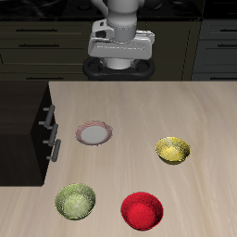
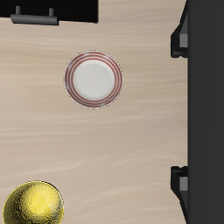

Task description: Place the green bowl on top of the wooden cabinet

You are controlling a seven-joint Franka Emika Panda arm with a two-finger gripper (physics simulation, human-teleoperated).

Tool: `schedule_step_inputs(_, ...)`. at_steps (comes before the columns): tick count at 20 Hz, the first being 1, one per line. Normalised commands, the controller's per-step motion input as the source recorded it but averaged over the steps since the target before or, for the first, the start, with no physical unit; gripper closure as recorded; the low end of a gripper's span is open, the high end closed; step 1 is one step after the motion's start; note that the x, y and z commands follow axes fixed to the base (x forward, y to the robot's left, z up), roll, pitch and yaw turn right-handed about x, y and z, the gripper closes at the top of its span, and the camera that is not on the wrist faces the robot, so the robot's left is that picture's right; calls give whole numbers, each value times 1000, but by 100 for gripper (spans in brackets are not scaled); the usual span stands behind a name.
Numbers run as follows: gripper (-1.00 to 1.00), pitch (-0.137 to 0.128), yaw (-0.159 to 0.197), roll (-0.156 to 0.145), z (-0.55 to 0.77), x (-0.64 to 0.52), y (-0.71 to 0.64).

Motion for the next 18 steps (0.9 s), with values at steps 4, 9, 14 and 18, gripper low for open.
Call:
schedule_step_inputs(4, -100, 12, 1, -8, 12, 439, 51)
schedule_step_inputs(9, -100, 13, 9, -2, 5, 451, 99)
schedule_step_inputs(14, -100, 11, 9, -2, -1, 358, 59)
schedule_step_inputs(18, -100, 34, 4, -27, -49, 523, 78)
